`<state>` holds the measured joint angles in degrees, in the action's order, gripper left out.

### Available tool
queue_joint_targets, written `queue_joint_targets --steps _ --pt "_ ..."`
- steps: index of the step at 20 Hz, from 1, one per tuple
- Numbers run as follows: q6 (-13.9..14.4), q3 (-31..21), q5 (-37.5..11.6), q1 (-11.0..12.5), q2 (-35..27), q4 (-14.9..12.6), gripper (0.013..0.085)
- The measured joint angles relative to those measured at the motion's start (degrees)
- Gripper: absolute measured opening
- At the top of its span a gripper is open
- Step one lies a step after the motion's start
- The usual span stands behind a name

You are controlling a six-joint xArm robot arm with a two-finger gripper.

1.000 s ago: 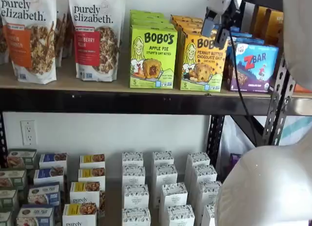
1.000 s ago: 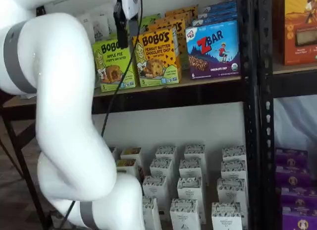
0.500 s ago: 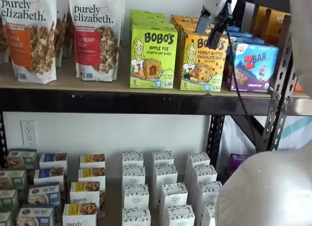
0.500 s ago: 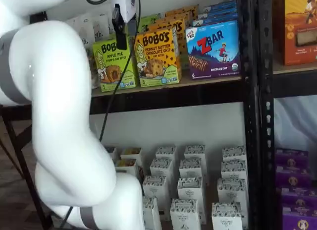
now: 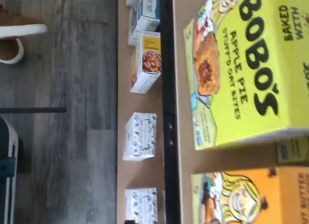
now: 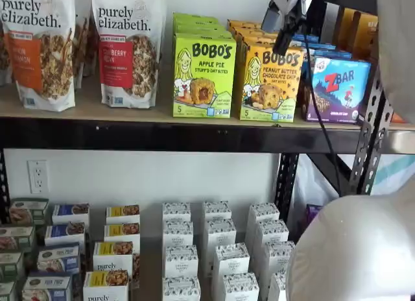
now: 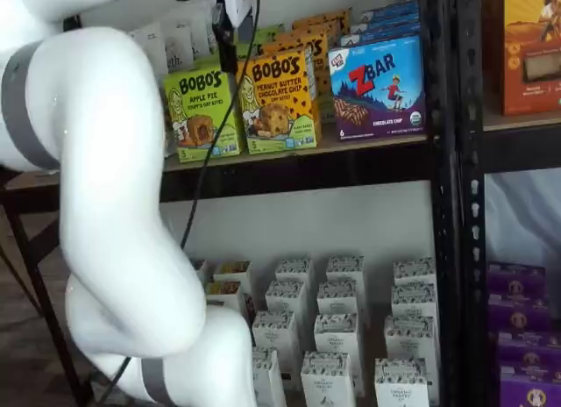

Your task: Pick up the orange box on the top shelf, the fifth box from the left

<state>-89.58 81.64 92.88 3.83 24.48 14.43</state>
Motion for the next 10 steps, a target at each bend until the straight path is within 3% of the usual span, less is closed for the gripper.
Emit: queue_joint_targets --steps 6,10 --pt "-0.8 5.49 1.92 -0.03 -4.23 -3.39 0.085" --pt "-0.79 12.2 7.94 -0.58 -8.96 -6.02 0.085"
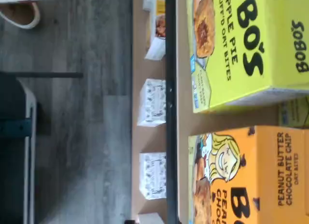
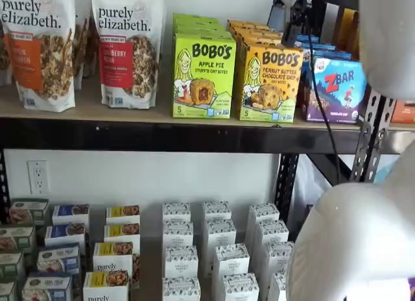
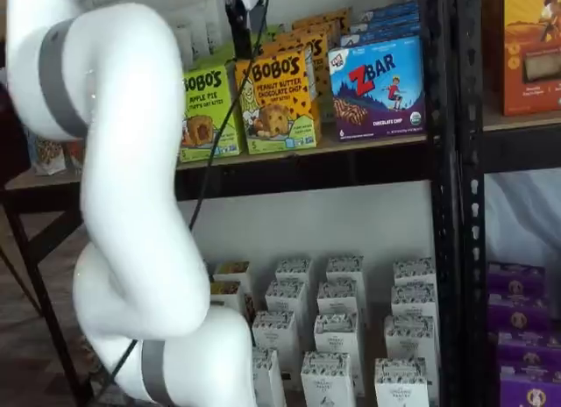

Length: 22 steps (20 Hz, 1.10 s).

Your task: Pick up the orange box on the top shelf, the fifth box from the left

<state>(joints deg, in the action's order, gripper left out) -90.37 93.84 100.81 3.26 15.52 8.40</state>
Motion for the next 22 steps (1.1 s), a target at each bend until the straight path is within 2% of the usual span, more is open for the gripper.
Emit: queue_joint_targets --steps 4,8,22 --pt "-0.14 3.4 1.98 0.1 -2.56 -0.47 0.085" --pt "-0.19 3.79 1.22 0.04 -3.25 -0.69 0.085" --pt "-0.41 -3.03 -7.79 -1.09 -2.73 -3.14 0.085"
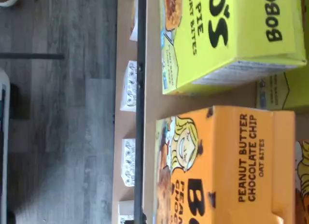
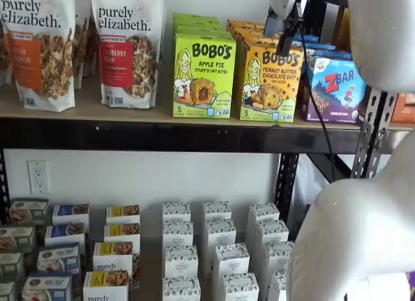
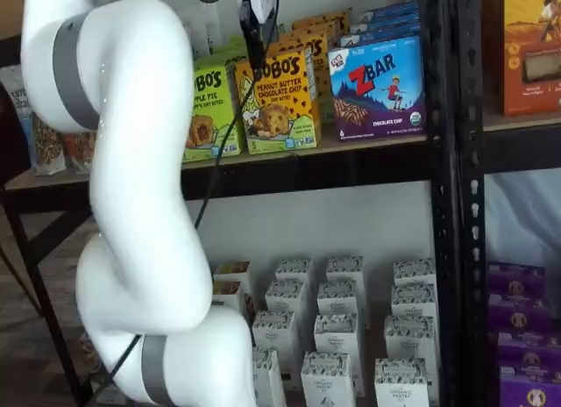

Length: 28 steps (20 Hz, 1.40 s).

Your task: Pick up the orange box on the top shelf, the fifth box from the left

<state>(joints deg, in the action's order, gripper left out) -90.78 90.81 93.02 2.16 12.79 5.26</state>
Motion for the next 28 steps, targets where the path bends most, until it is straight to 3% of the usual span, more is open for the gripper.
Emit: queue_joint_targets --steps 8,28 --pt "-1.13 -3.52 -4.13 0.84 0.42 -0.22 0.085" --pt "-0.77 -5.48 -3.18 -0.15 -0.67 -3.71 0.085"
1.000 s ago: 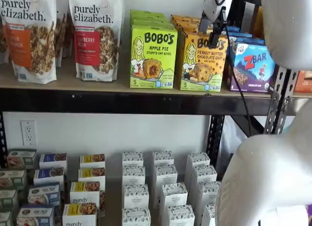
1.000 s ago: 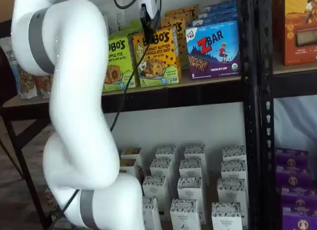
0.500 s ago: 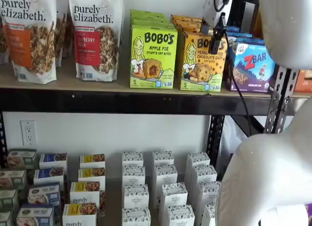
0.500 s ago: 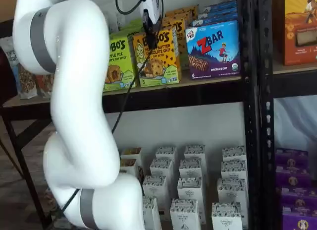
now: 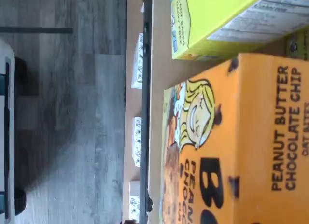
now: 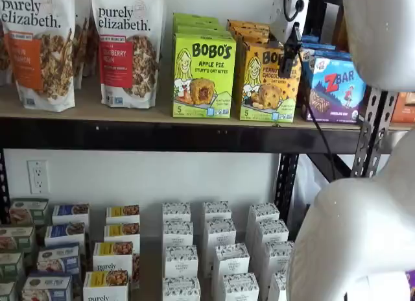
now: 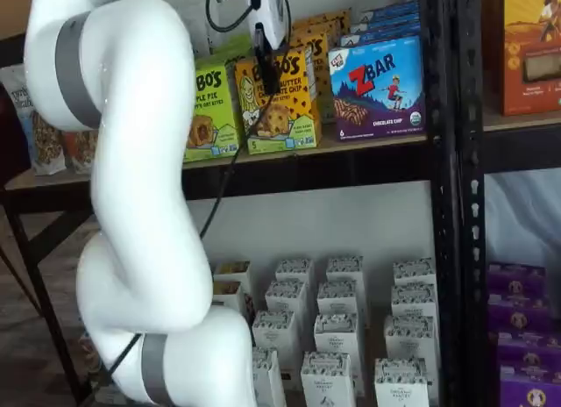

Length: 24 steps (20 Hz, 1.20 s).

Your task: Pick up the orange box on the top shelf, the fifth box from the left

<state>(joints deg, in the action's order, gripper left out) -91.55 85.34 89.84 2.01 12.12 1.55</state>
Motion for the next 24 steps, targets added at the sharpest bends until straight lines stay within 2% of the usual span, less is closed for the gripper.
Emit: queue_joint_targets --steps 10,12,13,14,15,18,19,20,23,24 --pt "-0.57 0.73 1.27 0.73 -0.55 0.89 0.085" --pt "-0.8 0.68 1.16 1.06 -0.49 1.64 0.077" --pt "-0.89 0.71 1.21 1.19 -0.49 1.93 0.077" --pt "-0.95 0.77 1.29 1.27 -0.5 2.09 0.073" --pt "-1.0 0.84 1.4 1.33 -0.52 2.18 0.073" --pt "-1.11 1.15 1.85 1.47 -0.69 2.36 0.065" --pt "-1.16 1.23 1.96 1.55 -0.73 2.49 0.065" --pt "-1.21 1.27 2.0 1.62 -0.75 2.6 0.061" --pt "-1.37 1.45 2.15 1.84 -0.83 2.96 0.057" --pt "-1.42 1.46 2.15 1.9 -0.84 3.06 0.053"
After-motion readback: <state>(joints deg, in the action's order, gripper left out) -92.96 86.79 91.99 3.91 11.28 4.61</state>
